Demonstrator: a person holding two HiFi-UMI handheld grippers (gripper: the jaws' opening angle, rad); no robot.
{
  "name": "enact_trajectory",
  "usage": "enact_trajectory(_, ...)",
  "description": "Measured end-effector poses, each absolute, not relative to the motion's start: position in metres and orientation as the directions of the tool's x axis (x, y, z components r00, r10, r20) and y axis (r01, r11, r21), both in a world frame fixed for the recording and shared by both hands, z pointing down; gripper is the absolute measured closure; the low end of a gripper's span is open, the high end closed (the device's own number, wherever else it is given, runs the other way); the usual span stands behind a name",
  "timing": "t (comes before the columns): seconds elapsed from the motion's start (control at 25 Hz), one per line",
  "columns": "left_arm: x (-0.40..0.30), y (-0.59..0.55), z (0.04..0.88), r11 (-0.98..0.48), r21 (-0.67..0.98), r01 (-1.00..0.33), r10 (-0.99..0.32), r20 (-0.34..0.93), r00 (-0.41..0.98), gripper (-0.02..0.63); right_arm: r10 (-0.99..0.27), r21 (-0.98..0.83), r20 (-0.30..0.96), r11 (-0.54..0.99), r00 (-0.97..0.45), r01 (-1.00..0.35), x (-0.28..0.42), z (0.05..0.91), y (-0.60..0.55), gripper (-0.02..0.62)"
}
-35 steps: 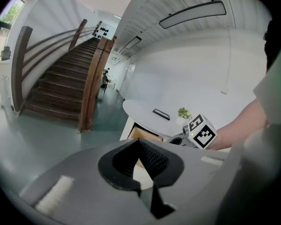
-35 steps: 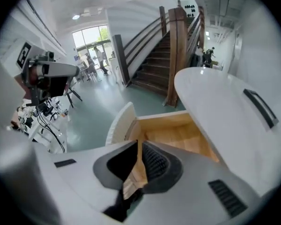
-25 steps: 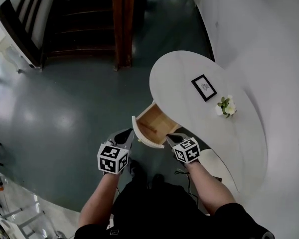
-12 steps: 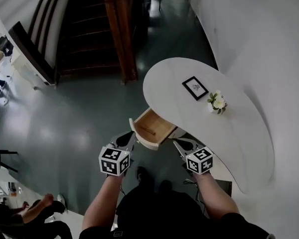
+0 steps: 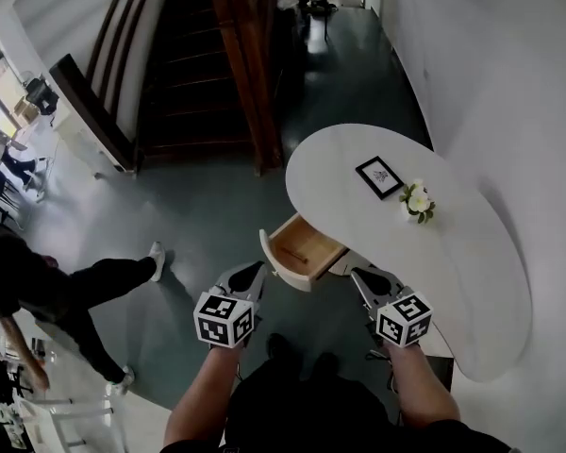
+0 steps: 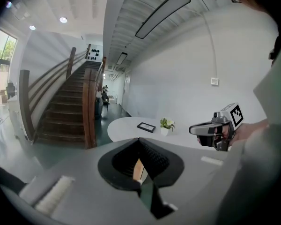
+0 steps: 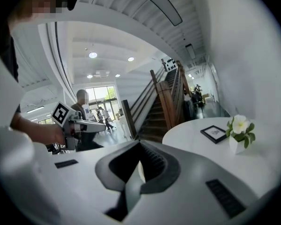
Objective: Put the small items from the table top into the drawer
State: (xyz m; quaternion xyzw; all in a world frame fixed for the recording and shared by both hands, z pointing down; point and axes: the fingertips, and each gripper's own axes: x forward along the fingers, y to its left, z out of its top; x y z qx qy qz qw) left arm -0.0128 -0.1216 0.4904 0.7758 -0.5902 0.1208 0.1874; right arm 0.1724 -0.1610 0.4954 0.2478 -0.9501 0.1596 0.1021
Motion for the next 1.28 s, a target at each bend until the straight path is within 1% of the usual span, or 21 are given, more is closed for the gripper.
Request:
enact_trajectory(0.4, -0.038, -0.122, 0.444, -0.213, 0.114, -0.970, -0.911, 0.337, 0.239, 0.595, -0.457, -0.186, 0.181, 0.854, -0.871, -0.487, 0.156, 0.434, -0.166, 0.583)
enact_trajectory(0.56, -0.053, -0.129, 0.425, -0.223, 0.098, -0.970, -0.921, 0.304, 0.242, 0.595, -0.479, -0.154, 0.135, 0.855, -0.867, -0.496, 0.146, 0.409, -0.179, 0.584)
enact_trajectory(0.76, -0.073, -0.132, 0.402, -0.238, 0.080, -0.968, -0.933, 0.260, 0.250, 0.595, -0.477, -0.140, 0.083, 0.864, -0.875, -0.484, 0.126, 0.384, -0.180, 0.584)
enact_trajectory(1.0, -0.084, -0.142, 0.396, -0.230, 0.107, -0.967, -0.944, 0.216, 0.249, 0.595, -0.486, -0.124, 0.066, 0.863, -0.872, -0.490, 0.112, 0.372, -0.179, 0.584)
enact_trajectory(1.28, -0.090, -0.145, 0.399, -0.243, 0.101, -0.965, -0.941, 0.218, 0.260, 0.595, -0.501, -0.126, 0.064, 0.854, -0.863, -0.505, 0.105, 0.372, -0.176, 0.584)
